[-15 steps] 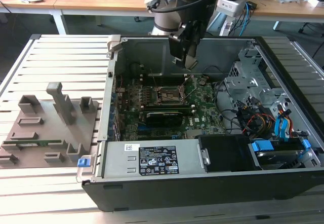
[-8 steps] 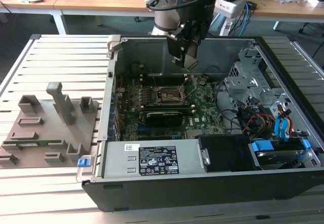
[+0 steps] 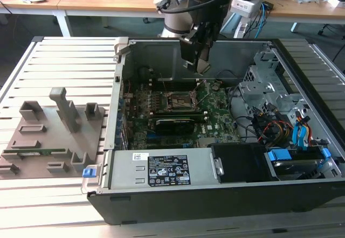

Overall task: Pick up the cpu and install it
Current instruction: 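Place the cpu into insertion slot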

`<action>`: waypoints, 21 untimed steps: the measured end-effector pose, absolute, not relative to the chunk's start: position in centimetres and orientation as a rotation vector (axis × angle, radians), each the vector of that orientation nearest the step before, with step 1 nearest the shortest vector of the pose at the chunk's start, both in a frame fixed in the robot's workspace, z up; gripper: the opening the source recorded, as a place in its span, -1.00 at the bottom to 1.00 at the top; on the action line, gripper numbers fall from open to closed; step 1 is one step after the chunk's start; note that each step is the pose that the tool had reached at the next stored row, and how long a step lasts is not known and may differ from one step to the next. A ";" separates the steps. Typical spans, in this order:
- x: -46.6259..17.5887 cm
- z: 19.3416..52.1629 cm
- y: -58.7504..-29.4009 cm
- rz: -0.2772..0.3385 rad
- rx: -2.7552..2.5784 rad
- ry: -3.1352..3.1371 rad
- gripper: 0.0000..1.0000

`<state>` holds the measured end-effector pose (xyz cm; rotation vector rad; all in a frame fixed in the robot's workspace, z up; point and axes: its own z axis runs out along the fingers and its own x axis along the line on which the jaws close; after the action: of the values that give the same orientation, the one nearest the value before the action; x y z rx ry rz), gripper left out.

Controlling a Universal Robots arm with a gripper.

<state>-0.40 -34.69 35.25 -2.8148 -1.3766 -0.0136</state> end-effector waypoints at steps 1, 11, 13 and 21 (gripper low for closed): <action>-0.4 35.2 -34.7 -0.013 -2.803 -1.402 0.09; -0.4 35.2 -34.7 -0.009 -2.618 -1.728 0.09; -0.4 35.2 -34.7 -0.008 -2.590 -1.769 0.09; -0.4 35.2 -34.7 -0.004 -2.437 -1.980 0.09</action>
<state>-0.39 -34.69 35.25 -2.4373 -1.9798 -0.0037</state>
